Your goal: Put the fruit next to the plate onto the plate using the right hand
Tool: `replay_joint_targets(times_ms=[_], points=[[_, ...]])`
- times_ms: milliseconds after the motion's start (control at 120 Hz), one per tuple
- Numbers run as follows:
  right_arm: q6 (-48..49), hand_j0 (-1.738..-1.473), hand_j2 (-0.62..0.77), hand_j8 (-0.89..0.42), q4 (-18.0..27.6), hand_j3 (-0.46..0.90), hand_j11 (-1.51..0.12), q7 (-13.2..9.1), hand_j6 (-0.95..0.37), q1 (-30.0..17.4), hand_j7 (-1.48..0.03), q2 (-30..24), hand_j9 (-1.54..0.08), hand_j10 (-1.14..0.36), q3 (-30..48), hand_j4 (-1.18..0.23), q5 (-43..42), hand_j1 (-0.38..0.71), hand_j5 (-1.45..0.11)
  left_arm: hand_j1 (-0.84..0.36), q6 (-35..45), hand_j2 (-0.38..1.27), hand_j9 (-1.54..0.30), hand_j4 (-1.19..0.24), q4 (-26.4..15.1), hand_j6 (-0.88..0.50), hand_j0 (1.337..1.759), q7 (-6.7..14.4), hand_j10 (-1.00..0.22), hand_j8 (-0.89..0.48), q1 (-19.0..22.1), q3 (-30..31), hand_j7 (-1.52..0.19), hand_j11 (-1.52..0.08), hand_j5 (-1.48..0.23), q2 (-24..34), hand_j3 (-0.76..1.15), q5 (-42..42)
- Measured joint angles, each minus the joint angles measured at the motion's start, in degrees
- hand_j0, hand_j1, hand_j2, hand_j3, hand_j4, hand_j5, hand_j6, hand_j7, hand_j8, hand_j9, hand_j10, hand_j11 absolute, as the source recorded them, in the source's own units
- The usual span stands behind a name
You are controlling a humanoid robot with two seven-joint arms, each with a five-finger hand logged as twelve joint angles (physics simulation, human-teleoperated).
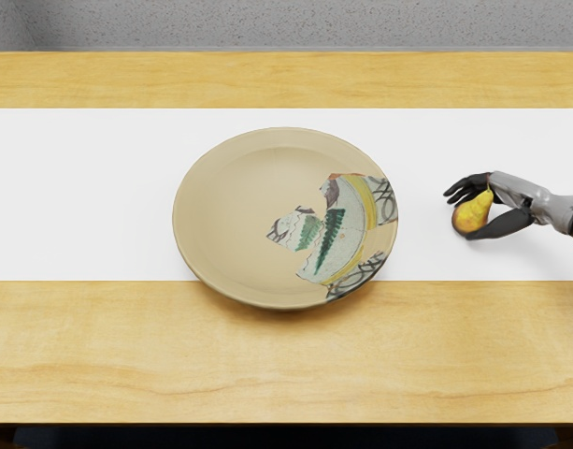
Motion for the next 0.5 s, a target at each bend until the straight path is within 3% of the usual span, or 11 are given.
replay_joint_targets(times_ms=[150,375,500], points=[[0.2,-1.656,0.1,-0.36,0.0,0.0,-0.73,0.0,-0.55,0.0,-0.72,0.0,-0.72,-0.43,0.1,-0.56,-0.8,0.26,-0.71,0.33,0.0,0.0,-0.02,-0.02,0.0,-0.02,1.658,0.0,-0.02,-0.02,0.0,0.0,-0.02,-0.02,-0.02,0.0,0.0,0.0],[0.6,-1.655,0.23,-0.4,0.0,0.0,-0.86,0.0,-0.59,0.3,-0.84,0.1,-0.83,-0.43,0.1,-0.67,-1.3,0.26,-0.82,0.33,0.0,0.0,-0.02,-0.02,0.0,-0.02,1.658,0.0,-0.02,-0.02,0.0,0.0,-0.02,-0.02,-0.02,0.0,0.0,0.0],[1.7,-1.654,0.23,-0.37,0.0,0.0,-0.91,0.0,-0.57,1.2,-0.89,0.3,-0.89,-0.41,-0.1,-0.69,-1.5,0.26,-0.89,0.33,0.0,0.0,-0.02,-0.02,0.0,-0.02,1.658,0.0,-0.02,-0.02,0.0,0.0,-0.02,-0.02,-0.02,0.0,0.0,0.0]])
